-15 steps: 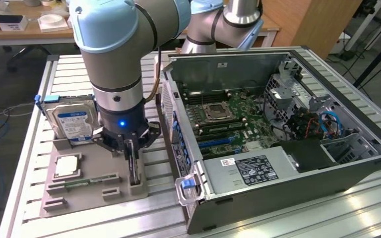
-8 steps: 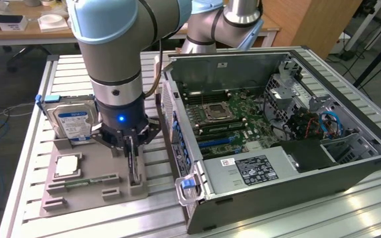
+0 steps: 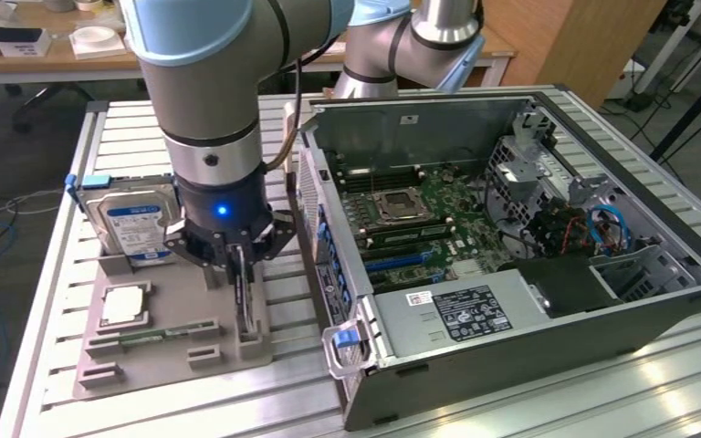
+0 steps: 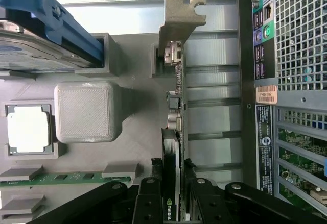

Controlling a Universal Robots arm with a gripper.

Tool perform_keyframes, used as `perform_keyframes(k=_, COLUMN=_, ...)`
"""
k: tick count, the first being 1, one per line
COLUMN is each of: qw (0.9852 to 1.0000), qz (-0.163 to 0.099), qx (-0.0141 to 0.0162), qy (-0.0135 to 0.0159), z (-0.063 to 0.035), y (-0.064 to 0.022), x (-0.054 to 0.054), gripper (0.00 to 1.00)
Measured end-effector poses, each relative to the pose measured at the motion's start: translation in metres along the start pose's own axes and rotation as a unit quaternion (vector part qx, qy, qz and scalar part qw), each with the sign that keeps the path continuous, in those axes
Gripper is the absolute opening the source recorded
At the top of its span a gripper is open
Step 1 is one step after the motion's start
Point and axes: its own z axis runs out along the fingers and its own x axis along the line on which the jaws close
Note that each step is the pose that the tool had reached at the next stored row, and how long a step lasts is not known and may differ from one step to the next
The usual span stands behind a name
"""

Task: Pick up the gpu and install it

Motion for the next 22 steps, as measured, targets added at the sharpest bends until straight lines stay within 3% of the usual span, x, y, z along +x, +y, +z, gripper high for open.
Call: perform_keyframes(k=22, qw=1.0000, qz=0.000, qx=-0.0001, qy=0.0001, z=-0.0224, y=0.0003, x=0.000, gripper=0.26)
